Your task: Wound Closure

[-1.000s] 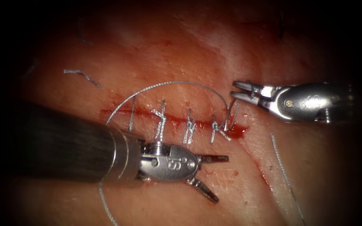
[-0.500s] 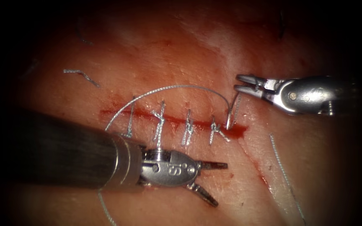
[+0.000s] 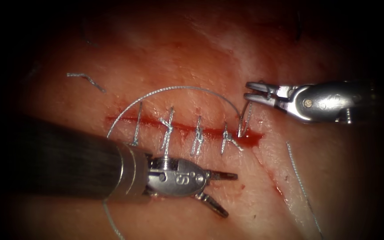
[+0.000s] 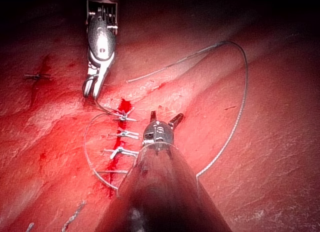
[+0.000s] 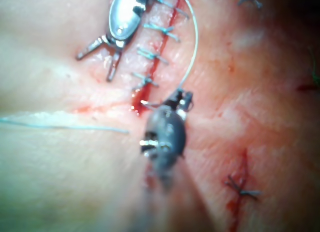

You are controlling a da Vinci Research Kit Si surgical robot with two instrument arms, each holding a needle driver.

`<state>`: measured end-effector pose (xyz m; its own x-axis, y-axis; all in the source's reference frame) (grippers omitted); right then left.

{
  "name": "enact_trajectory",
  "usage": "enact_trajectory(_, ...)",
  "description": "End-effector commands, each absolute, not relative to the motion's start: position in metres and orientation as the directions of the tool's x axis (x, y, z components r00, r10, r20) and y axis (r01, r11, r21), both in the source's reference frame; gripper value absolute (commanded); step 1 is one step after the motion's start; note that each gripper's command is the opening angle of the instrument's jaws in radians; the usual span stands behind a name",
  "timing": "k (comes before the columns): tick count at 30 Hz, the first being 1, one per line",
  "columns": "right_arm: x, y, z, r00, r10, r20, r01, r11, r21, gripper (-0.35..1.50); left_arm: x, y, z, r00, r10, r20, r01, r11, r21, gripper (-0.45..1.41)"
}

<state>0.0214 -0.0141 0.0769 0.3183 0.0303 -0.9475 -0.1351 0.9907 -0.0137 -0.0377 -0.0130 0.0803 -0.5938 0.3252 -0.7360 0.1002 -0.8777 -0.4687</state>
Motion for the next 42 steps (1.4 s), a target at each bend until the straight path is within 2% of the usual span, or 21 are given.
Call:
enact_trajectory(1,0.0220,-0.0139,0.0772,0.312,0.030,-0.950,-0.129,0.992,-0.011,-0.35,-0.0382,-0.0133,0.0811,-0.593,0.322,-0.738,0.103,-0.879,-0.466,0.34)
enact_trajectory(25,0.0225,-0.0140,0.0763,0.269,0.112,-0.957,-0.071,0.993,0.096,-0.35,-0.0377,-0.0126,0.0823,-0.599,0.333,-0.728,0.091,-0.875,-0.475,0.29)
enact_trajectory(42,0.0225,-0.0125,0.0766,0.272,0.118,-0.955,-0.074,0.992,0.101,-0.35,-0.0374,-0.0126,0.0822,-0.603,0.331,-0.726,0.088,-0.877,-0.473,0.29)
